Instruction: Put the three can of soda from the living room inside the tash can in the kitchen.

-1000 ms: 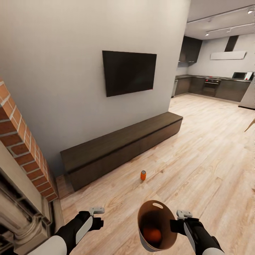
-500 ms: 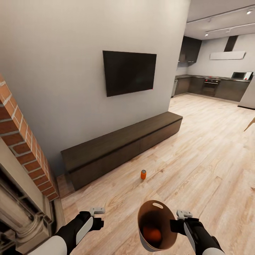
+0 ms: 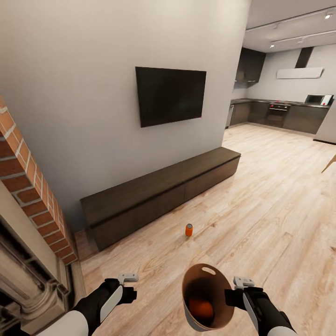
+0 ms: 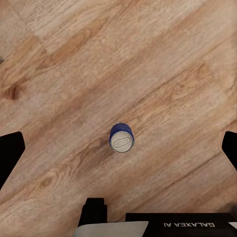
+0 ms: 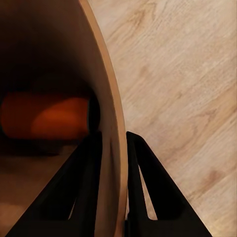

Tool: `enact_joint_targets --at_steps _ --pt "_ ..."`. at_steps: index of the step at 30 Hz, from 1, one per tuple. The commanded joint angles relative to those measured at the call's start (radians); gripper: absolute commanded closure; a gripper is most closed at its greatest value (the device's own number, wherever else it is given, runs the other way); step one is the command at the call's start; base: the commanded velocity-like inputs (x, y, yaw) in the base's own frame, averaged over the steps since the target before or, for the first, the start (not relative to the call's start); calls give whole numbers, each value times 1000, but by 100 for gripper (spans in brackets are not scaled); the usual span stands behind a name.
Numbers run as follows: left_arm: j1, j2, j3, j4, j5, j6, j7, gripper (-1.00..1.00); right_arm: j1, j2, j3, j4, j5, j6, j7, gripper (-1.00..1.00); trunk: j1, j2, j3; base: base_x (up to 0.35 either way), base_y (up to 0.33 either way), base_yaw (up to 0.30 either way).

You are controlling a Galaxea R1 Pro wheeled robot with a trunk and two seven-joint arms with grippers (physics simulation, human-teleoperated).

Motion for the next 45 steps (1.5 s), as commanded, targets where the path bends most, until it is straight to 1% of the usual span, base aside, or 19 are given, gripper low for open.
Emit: enact_joint_targets --at_steps 1,6,7,10,20,21,23,24,27,28,30,31,34,35,39,45 --pt "0 0 0 0 0 0 0 -100 0 0 -2 0 -14 2 7 100 0 0 0 0 0 0" --pt "0 0 0 0 0 0 0 -100 0 -1 0 -3 -12 10 6 100 0 0 0 0 0 -32" --pt "0 0 0 0 0 0 0 -100 0 -1 0 -3 -12 18 6 100 0 0 0 0 0 -52" --pt "0 0 0 0 0 0 0 -100 0 -3 -2 -9 -14 73 6 100 0 0 0 0 0 -28" --pt "0 -1 0 0 0 0 0 -100 -15 -5 -2 -14 -7 134 -3 100 0 0 0 0 0 -6" --pt "0 -2 0 0 0 0 0 -100 -29 -11 0 -16 -6 164 -5 100 0 0 0 0 0 0" --pt "0 -1 0 0 0 0 0 -100 -52 -21 1 -18 -5 194 -6 100 0 0 0 0 0 0" --pt "0 -1 0 0 0 0 0 -100 -82 -35 2 -19 -4 219 -7 100 0 0 0 0 0 0" --pt "0 0 0 1 0 0 0 -100 -128 -60 3 -19 -2 241 -8 100 0 0 0 0 0 0" --pt "0 0 0 1 0 0 0 -100 -154 -79 4 -20 2 249 -8 100 0 0 0 0 0 0" --pt "0 0 0 1 0 0 0 -100 -173 -98 4 -20 14 254 -8 100 0 0 0 0 0 0" --pt "0 0 0 1 0 0 0 -100 -185 -120 4 -20 32 257 -9 100 0 0 0 0 0 0" --pt "0 0 0 1 0 0 0 -100 -195 -151 3 -19 52 258 -9 100 0 0 0 0 0 0" --pt "0 0 0 1 0 0 0 -100 -199 -166 3 -19 60 258 -9 100 0 0 0 0 0 0" --pt "0 -1 1 1 0 1 0 -100 -202 -182 2 -18 67 258 -7 100 0 0 0 0 0 0" --pt "0 -1 1 1 2 6 1 -100 -204 -186 4 -18 70 259 -2 100 0 0 0 0 0 0"
